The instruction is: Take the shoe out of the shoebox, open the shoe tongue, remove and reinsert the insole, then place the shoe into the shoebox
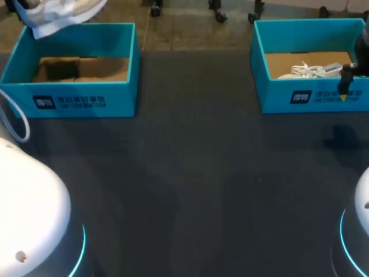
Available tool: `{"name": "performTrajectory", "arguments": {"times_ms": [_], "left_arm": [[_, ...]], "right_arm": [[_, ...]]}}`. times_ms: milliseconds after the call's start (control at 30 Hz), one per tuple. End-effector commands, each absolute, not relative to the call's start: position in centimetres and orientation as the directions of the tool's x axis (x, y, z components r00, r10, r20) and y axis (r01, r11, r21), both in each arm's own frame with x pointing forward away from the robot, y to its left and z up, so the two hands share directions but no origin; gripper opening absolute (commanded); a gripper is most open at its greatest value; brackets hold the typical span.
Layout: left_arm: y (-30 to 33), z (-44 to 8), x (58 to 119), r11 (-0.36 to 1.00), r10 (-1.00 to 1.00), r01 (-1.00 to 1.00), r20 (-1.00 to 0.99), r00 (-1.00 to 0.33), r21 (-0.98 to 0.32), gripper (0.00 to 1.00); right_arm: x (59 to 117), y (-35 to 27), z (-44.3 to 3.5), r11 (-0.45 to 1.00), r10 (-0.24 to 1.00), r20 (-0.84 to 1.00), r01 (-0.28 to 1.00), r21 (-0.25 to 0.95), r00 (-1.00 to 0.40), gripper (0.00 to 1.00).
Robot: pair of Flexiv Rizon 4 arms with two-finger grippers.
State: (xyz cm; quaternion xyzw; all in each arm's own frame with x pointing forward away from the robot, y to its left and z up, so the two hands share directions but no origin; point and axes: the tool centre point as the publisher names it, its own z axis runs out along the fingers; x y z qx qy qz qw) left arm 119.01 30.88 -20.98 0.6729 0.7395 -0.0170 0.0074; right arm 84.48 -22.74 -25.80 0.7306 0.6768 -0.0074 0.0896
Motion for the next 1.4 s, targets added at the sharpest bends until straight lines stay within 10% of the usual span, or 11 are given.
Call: {"name": "performTrajectory", "arguments": {"times_ms": [33, 1400], "left_arm": [[31.1, -16.8, 117.4, 0.079, 0.997, 0.997, -0.007, -0.078, 0.027, 0.0], [22.0, -13.3, 108.2, 0.056, 0.995, 0.99, 0.074, -0.065, 0.128, 0.0]], "right_arm": [[84.5, -22.8, -25.8, -0.067, 0.988, -0.131, 0.99, 0.122, 0.083, 1.0], [84.5, -22.8, -25.8, -0.067, 0.988, -0.131, 0.99, 0.122, 0.083, 1.0]]}}
